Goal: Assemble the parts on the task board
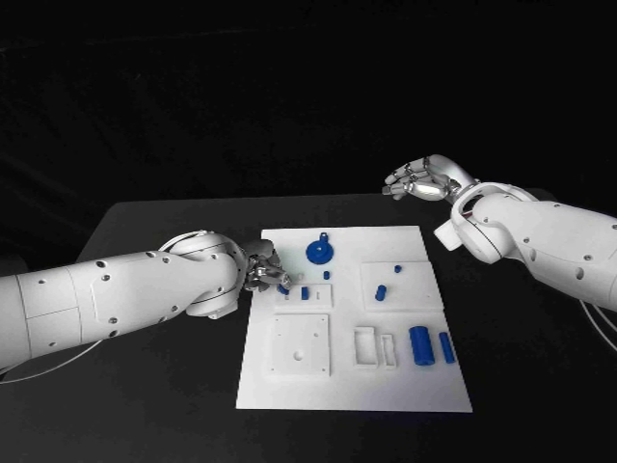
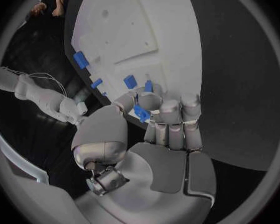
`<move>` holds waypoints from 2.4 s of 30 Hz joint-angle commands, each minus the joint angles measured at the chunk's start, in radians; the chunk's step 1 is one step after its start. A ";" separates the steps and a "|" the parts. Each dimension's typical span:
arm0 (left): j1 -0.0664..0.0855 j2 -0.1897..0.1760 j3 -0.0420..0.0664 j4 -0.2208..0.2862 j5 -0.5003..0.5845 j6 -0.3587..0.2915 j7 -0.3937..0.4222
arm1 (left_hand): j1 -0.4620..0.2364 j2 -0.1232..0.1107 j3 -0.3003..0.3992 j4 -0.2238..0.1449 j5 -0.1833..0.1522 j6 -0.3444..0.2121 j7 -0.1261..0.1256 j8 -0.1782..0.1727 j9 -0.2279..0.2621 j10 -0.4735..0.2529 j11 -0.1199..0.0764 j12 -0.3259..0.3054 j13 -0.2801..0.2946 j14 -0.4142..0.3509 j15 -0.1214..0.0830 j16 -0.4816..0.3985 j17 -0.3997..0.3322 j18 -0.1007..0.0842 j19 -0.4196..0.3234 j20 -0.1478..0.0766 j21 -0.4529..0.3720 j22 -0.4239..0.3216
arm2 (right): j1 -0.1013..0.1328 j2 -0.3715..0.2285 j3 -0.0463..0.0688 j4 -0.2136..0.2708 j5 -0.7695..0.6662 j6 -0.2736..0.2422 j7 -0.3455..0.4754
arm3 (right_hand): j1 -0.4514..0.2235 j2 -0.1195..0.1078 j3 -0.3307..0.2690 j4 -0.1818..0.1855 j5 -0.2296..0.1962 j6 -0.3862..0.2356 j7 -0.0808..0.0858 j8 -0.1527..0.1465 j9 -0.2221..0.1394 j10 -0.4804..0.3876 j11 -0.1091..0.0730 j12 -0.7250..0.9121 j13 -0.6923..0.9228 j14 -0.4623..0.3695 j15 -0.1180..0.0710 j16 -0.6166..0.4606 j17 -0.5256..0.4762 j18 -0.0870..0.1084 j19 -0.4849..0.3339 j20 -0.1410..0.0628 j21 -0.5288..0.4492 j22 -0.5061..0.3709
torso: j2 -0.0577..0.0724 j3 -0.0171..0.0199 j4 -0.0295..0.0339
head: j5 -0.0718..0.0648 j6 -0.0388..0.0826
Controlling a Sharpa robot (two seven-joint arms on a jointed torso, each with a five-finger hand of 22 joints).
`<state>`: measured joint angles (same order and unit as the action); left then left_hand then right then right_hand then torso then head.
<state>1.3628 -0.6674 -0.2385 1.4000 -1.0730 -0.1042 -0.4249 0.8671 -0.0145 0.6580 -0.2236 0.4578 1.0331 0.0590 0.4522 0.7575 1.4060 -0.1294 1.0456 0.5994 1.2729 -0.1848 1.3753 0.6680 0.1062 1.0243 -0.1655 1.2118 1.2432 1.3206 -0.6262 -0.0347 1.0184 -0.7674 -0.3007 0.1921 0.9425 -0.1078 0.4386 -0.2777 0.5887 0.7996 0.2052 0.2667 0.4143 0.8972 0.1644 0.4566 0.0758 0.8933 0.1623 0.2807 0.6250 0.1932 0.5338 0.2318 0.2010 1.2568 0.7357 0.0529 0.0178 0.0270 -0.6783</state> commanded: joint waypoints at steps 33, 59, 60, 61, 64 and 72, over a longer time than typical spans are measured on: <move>-0.017 -0.014 -0.002 0.024 -0.013 0.027 0.003 | -0.002 0.014 0.026 -0.017 0.006 0.157 -0.088 0.054 0.229 -0.003 -0.006 0.006 0.001 0.020 -0.028 0.007 0.002 0.011 0.004 -0.106 0.004 0.001 | -0.001 -0.001 0.001 0.000 0.001 0.009 0.007 | -0.005 0.004 0.003 0.005 0.005 -0.008 0.007 0.006 -0.002 0.000 0.002 0.008 -0.002 -0.004 -0.001 -0.004 0.002 0.009 -0.002 0.007 -0.005 0.002 | 0.001 0.0003 0.0004 | -0.002 -0.010; -0.023 -0.011 -0.003 0.017 -0.006 0.056 -0.004 | -0.011 0.010 0.024 -0.011 -0.003 0.154 -0.087 0.051 0.231 -0.004 -0.003 0.006 0.000 0.018 -0.027 0.006 0.000 0.010 0.002 -0.105 0.004 0.002 | -0.003 -0.001 0.001 -0.001 0.001 0.014 0.007 | -0.005 0.005 0.004 0.005 0.005 -0.009 0.007 0.007 -0.003 0.000 0.003 0.008 -0.003 -0.004 -0.001 -0.004 0.002 0.010 -0.002 0.007 -0.006 0.003 | 0.001 0.0004 -0.0001 | -0.003 -0.010; -0.023 -0.011 -0.003 0.017 -0.006 0.056 -0.004 | -0.012 0.010 0.024 -0.008 -0.010 0.155 -0.086 0.051 0.231 -0.004 -0.003 0.007 -0.001 0.017 -0.027 0.006 0.000 0.010 0.002 -0.105 0.004 0.002 | -0.003 -0.001 0.001 -0.002 0.001 0.014 0.007 | -0.005 0.005 0.004 0.005 0.005 -0.009 0.007 0.007 -0.003 0.000 0.003 0.008 -0.003 -0.004 -0.001 -0.004 0.002 0.010 -0.002 0.007 -0.006 0.003 | 0.001 0.0004 -0.0001 | -0.003 -0.010; -0.023 -0.012 -0.003 0.017 -0.006 0.057 -0.003 | -0.013 0.009 0.024 -0.007 -0.013 0.155 -0.086 0.050 0.231 -0.004 -0.003 0.007 -0.001 0.017 -0.027 0.006 0.000 0.011 0.002 -0.105 0.004 0.002 | -0.003 -0.001 0.001 -0.002 0.001 0.014 0.007 | -0.005 0.005 0.004 0.005 0.005 -0.009 0.007 0.007 -0.003 0.000 0.003 0.008 -0.003 -0.004 -0.001 -0.004 0.002 0.010 -0.002 0.007 -0.006 0.003 | 0.001 0.0004 -0.0001 | -0.003 -0.011; -0.023 -0.012 -0.003 0.016 -0.004 0.060 -0.002 | -0.019 0.006 0.022 0.000 -0.018 0.159 -0.086 0.050 0.231 -0.004 -0.002 0.008 -0.001 0.017 -0.027 0.006 0.000 0.010 0.001 -0.105 0.004 0.002 | -0.003 -0.001 0.001 -0.002 0.001 0.015 0.007 | -0.005 0.005 0.004 0.005 0.005 -0.009 0.007 0.007 -0.003 0.000 0.003 0.008 -0.003 -0.004 -0.001 -0.004 0.002 0.010 -0.002 0.008 -0.006 0.003 | 0.001 0.0003 0.0001 | -0.003 -0.011; -0.024 -0.013 -0.003 0.017 -0.004 0.064 0.001 | -0.037 -0.012 0.013 0.028 -0.034 0.171 -0.088 0.047 0.230 -0.003 -0.003 0.013 -0.001 0.018 -0.025 0.010 0.000 0.011 0.001 -0.105 0.005 0.003 | -0.003 -0.001 0.001 -0.002 0.001 0.015 0.007 | -0.005 0.005 0.004 0.005 0.005 -0.009 0.007 0.007 -0.003 -0.001 0.003 0.008 -0.003 -0.004 -0.001 -0.004 0.002 0.011 -0.002 0.008 -0.006 0.003 | 0.001 0.0001 0.0002 | -0.003 -0.011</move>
<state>1.3484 -0.6804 -0.2341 1.4175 -1.0784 -0.0890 -0.4161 0.8405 -0.0253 0.6737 -0.2040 0.4284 1.0331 0.0590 0.4978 0.8998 1.4016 -0.1251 1.0544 0.5986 1.2729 -0.1849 1.3786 0.6682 0.1057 1.0241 -0.1653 1.2117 1.2447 1.3175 -0.6266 -0.0347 1.0165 -0.7674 -0.2949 0.1922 0.9425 -0.1078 0.4386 -0.2777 0.5887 0.7995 0.2052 0.2702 0.4128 0.8972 0.1644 0.4605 0.0736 0.8933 0.1622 0.2807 0.6258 0.1933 0.5339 0.2318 0.2010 1.2589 0.7369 0.0532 0.0177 0.0236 -0.6899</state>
